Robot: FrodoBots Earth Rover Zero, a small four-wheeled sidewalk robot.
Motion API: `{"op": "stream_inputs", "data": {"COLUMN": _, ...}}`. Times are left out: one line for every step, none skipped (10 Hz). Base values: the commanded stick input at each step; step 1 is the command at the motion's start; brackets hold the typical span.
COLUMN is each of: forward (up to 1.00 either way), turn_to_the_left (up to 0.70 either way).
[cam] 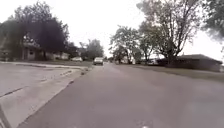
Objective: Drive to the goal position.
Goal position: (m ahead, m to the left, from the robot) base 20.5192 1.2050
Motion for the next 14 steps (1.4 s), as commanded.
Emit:
{"op": "stream_inputs", "data": {"forward": 0.7, "turn_to_the_left": 0.0}}
{"op": "stream_inputs", "data": {"forward": 0.7, "turn_to_the_left": 0.0}}
{"op": "stream_inputs", "data": {"forward": 0.7, "turn_to_the_left": 0.0}}
{"op": "stream_inputs", "data": {"forward": 0.7, "turn_to_the_left": 0.0}}
{"op": "stream_inputs", "data": {"forward": 0.7, "turn_to_the_left": 0.0}}
{"op": "stream_inputs", "data": {"forward": 0.7, "turn_to_the_left": 0.0}}
{"op": "stream_inputs", "data": {"forward": 0.7, "turn_to_the_left": 0.0}}
{"op": "stream_inputs", "data": {"forward": 0.7, "turn_to_the_left": 0.0}}
{"op": "stream_inputs", "data": {"forward": 0.7, "turn_to_the_left": 0.0}}
{"op": "stream_inputs", "data": {"forward": 0.7, "turn_to_the_left": 0.0}}
{"op": "stream_inputs", "data": {"forward": 0.7, "turn_to_the_left": 0.0}}
{"op": "stream_inputs", "data": {"forward": 0.7, "turn_to_the_left": 0.0}}
{"op": "stream_inputs", "data": {"forward": 0.7, "turn_to_the_left": 0.0}}
{"op": "stream_inputs", "data": {"forward": 0.7, "turn_to_the_left": 0.0}}
